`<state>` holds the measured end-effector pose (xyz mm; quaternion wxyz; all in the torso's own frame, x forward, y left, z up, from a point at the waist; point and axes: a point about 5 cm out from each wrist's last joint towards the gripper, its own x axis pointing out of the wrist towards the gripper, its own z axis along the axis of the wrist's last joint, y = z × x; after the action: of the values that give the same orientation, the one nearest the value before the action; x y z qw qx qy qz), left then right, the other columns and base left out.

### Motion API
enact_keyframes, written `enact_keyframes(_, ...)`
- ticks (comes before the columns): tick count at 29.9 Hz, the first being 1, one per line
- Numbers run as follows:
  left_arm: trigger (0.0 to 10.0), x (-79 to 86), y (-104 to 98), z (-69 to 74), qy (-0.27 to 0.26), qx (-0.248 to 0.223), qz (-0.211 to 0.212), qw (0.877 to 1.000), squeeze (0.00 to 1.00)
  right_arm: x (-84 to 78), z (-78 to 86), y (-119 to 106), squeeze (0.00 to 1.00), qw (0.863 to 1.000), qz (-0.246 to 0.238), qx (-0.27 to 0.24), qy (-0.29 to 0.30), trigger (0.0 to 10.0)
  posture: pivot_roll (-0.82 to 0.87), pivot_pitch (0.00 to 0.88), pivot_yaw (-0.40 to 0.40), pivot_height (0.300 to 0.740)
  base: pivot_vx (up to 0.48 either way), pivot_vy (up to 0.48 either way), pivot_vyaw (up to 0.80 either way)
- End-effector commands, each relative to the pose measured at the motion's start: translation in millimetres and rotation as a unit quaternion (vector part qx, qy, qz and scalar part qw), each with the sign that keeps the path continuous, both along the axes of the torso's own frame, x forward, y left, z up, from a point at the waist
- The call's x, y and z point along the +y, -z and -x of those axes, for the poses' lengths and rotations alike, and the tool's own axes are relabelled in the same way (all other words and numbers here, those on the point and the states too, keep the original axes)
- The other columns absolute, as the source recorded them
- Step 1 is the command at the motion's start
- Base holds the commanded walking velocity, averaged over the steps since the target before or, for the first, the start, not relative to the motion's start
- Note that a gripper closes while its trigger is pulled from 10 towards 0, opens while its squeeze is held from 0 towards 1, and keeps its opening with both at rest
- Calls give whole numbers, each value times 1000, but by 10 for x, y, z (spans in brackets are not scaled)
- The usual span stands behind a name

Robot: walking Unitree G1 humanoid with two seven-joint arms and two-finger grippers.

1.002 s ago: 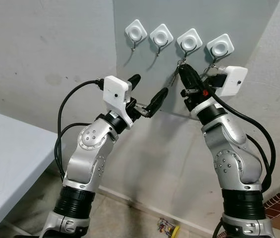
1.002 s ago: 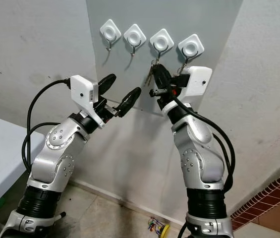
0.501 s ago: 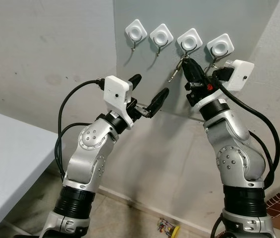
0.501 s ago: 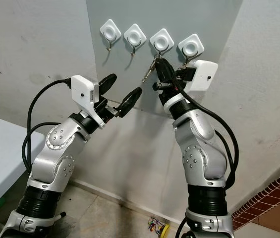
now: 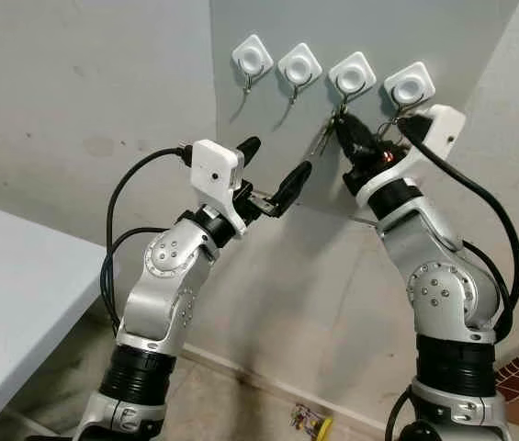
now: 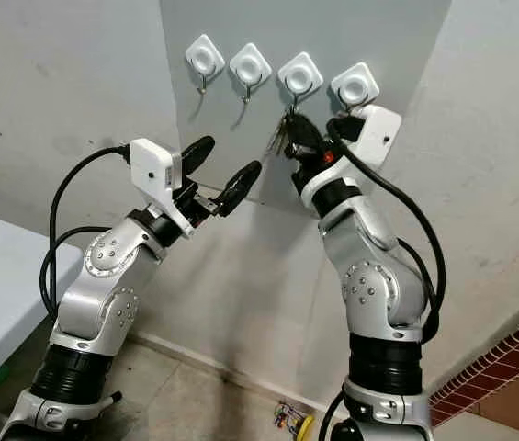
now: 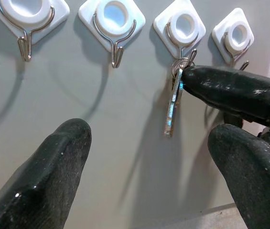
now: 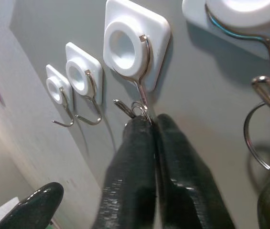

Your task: Hang keys on a hook

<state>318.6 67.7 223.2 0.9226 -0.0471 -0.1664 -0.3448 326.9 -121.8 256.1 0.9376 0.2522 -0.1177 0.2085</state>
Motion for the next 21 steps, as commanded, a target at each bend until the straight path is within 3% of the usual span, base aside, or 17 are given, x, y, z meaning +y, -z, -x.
enact_keyframes(1,10000,2,-45,13,-4,-8,2,1000,0,-57,44,-105,1000,999,-13,-32,3,10000,9,0,-30,740,0,0,0)
enact_keyframes(7,10000,15,-36,5,-10,-7,3,1000,0,-4,148,-71,1000,996,6,-83,-27,10000,10,0,-29,740,0,0,0)
enact_keyframes(15,10000,33,-31,-4,-18,-8,2,1000,0,28,168,52,1000,996,21,-78,-37,10000,13,0,-25,740,0,0,0)
enact_keyframes(21,10000,66,25,-9,-29,-4,-3,1000,0,21,191,289,1000,996,59,-66,-26,10000,15,0,-25,740,0,0,0)
